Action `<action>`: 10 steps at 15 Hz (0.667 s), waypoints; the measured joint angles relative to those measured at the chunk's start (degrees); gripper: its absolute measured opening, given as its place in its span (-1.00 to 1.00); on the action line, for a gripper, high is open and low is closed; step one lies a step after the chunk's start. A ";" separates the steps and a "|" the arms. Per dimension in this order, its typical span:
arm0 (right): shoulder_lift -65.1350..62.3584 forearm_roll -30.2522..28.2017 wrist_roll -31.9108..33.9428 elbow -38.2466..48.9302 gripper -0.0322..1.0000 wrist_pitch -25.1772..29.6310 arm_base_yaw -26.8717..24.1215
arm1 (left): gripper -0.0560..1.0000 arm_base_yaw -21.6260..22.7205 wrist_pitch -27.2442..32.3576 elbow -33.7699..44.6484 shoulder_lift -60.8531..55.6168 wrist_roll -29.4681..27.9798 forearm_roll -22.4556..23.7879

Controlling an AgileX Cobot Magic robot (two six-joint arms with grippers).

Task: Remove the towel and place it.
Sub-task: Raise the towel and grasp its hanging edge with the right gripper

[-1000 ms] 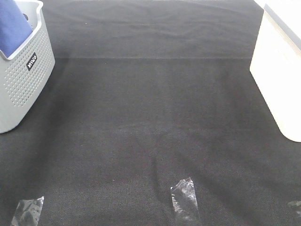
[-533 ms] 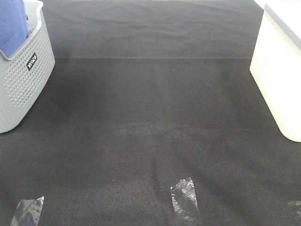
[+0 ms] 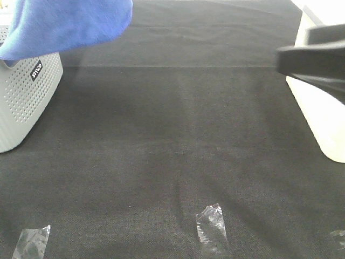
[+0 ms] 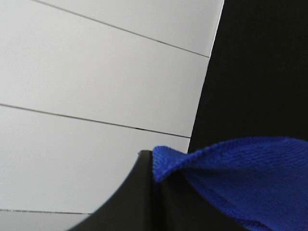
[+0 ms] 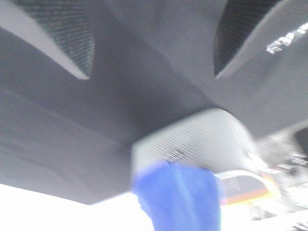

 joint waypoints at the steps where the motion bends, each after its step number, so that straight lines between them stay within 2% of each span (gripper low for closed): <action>1: 4.98 3.72 -5.16 -1.66 0.41 3.95 0.00 | -0.89 -1.55 0.92 0.00 0.00 1.38 0.00; 4: 18.16 6.36 -10.03 -8.71 0.41 10.94 0.00 | -0.89 -4.35 2.29 0.00 0.00 2.58 -0.29; 6: 25.38 6.36 -11.34 -13.87 0.41 13.98 2.29 | -0.89 -4.76 2.29 0.00 0.00 2.81 -1.26; 10: 36.84 6.25 -12.38 -22.75 0.41 11.63 12.20 | -0.89 -4.76 2.35 0.00 0.00 2.81 -3.09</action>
